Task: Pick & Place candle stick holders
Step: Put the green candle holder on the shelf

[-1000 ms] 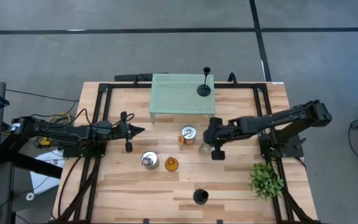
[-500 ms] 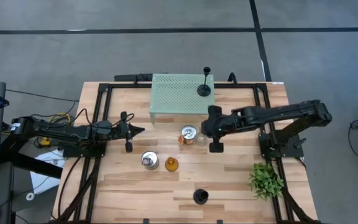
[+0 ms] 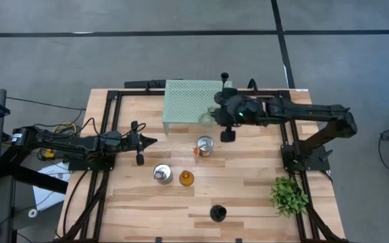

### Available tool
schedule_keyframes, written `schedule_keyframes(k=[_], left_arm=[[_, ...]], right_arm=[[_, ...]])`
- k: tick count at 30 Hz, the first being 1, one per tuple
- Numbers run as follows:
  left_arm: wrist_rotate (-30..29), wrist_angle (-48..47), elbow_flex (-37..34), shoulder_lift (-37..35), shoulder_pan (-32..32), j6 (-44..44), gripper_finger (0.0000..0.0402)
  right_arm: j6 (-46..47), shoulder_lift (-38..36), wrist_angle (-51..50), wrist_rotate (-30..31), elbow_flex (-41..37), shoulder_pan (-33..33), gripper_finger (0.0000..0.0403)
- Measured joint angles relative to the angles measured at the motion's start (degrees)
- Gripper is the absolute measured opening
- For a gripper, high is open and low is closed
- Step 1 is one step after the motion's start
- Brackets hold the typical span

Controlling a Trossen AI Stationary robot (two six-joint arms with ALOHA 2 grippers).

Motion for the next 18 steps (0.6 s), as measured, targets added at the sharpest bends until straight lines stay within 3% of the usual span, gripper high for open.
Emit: schedule_keyframes(k=[6,18], left_arm=[[-0.01,0.0,0.0,0.0,0.02,0.0,0.0008],[-0.02,0.0,0.0,0.0,0.02,0.02,0.0008]], right_arm=[[-5.78,8.88,-2.5,-0.88,8.78,-4.06,0.0],[-7.29,27.21,-16.23,-0.82,37.37,-11.84,0.0]])
